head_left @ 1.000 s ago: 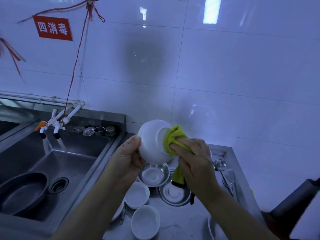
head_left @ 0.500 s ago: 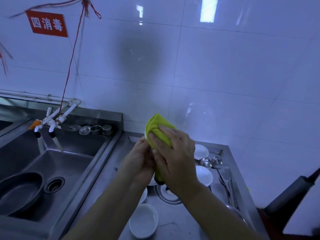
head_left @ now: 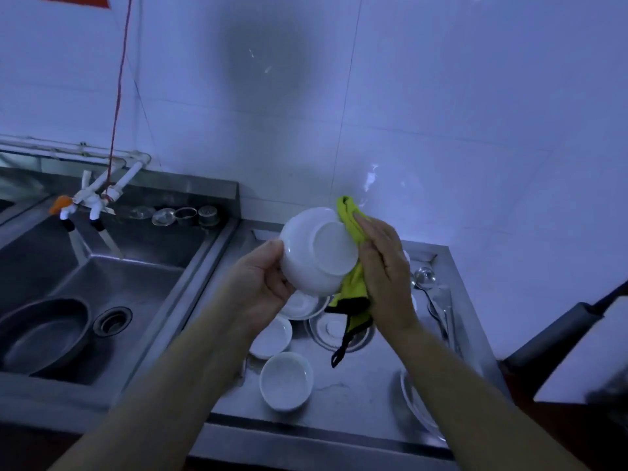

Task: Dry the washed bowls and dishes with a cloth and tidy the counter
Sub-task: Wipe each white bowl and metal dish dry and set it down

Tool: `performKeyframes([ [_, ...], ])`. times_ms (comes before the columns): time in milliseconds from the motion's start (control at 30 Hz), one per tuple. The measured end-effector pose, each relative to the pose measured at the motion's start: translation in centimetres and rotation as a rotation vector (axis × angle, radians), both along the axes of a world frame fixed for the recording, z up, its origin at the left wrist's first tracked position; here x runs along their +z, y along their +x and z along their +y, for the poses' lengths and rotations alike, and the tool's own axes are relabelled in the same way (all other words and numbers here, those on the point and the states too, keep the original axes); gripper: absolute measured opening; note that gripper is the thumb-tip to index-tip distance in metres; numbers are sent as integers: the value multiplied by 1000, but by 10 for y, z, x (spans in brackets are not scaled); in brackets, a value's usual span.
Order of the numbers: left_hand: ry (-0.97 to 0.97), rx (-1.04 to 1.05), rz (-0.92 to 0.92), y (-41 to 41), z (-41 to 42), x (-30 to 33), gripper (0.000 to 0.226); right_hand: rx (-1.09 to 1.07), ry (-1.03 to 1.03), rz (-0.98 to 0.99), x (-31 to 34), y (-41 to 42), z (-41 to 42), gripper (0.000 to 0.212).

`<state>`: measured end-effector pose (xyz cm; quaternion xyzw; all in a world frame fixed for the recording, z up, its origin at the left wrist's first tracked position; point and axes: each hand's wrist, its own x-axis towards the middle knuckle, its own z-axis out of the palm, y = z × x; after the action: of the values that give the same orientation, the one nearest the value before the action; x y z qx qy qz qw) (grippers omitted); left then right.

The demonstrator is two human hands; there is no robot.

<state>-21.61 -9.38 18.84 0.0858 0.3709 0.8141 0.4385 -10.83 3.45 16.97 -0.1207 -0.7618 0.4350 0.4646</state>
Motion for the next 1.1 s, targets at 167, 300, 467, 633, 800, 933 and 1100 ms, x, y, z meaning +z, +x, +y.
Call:
performKeyframes([
  [167, -154, -111, 345, 5, 11, -21, 22, 37, 90, -275, 3, 8, 22, 36],
  [300, -289, -204, 541, 22, 25, -58, 22, -101, 153, -303, -14, 27, 38, 33],
  [467, -638, -288, 914, 37, 47, -128, 13, -286, -54, -320, -39, 71, 60, 33],
  [633, -883, -430, 1384, 51, 72, -199, 18, -324, -180, -423, -64, 102, 70, 30],
  [800, -988, -598, 1714, 56, 96, -247, 22, -325, -303, -446, -92, 118, 89, 29],
  [933, -969, -756, 1972, 63, 111, -257, 31, -331, -344, -446, -113, 121, 106, 32],
  [1100, -1106, -820, 1905, 69, 116, -281, 29, -304, -332, -432, -130, 120, 123, 33],
])
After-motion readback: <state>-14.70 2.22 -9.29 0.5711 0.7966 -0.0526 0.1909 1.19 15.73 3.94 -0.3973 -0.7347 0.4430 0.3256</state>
